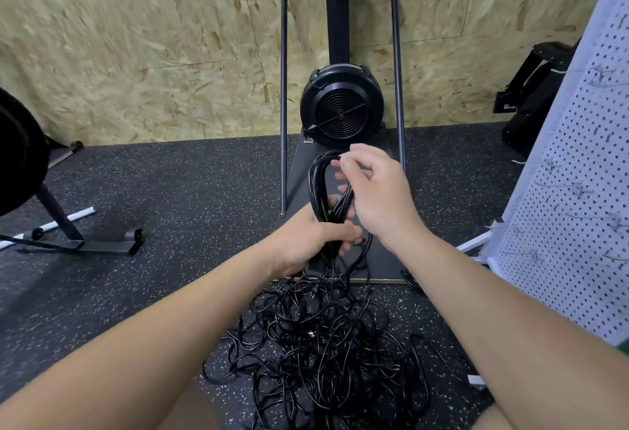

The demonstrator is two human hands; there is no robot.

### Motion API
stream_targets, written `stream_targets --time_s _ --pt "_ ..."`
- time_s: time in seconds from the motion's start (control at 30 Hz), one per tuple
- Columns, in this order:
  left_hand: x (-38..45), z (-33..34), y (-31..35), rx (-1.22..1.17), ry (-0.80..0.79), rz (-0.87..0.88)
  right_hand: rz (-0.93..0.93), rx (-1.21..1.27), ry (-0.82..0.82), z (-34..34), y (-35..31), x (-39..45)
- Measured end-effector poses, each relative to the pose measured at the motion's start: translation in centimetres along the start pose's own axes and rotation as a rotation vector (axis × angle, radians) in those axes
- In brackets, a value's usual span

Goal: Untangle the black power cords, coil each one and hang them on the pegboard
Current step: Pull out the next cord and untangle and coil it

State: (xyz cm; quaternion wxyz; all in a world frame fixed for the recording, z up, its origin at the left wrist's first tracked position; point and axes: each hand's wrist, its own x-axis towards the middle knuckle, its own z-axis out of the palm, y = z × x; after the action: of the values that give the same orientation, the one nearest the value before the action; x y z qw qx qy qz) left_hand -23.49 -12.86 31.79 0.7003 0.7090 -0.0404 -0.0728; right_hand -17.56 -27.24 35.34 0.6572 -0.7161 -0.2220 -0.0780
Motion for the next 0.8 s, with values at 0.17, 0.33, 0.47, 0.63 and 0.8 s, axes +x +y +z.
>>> stream_targets --time_s 0.17,0.33,0.47,0.63,0.8 --pt "-0.1 1.1 0.1 -0.081 -0.04 0.038 -0.052 -0.026 -0.011 0.4 0.1 0.1" --pt "-0.5 0.5 0.6 -0.009 -0.051 0.068 -0.012 0.085 -0.057 0.6 -0.4 -0.2" --pt "-1.2 -0.3 0.1 0.084 -0.042 -0.009 0.105 0.035 -0.198 -0.1 -0.3 0.4" --pt "-1.5 -0.5 -0.6 0.139 -0.091 -0.122 0.123 -0.188 -0.28 -0.7 -0.5 0.4" --pt "-1.8 0.1 0.1 0.203 -0.116 -0.142 0.248 0.2 -0.441 -2.4 0.1 1.1"
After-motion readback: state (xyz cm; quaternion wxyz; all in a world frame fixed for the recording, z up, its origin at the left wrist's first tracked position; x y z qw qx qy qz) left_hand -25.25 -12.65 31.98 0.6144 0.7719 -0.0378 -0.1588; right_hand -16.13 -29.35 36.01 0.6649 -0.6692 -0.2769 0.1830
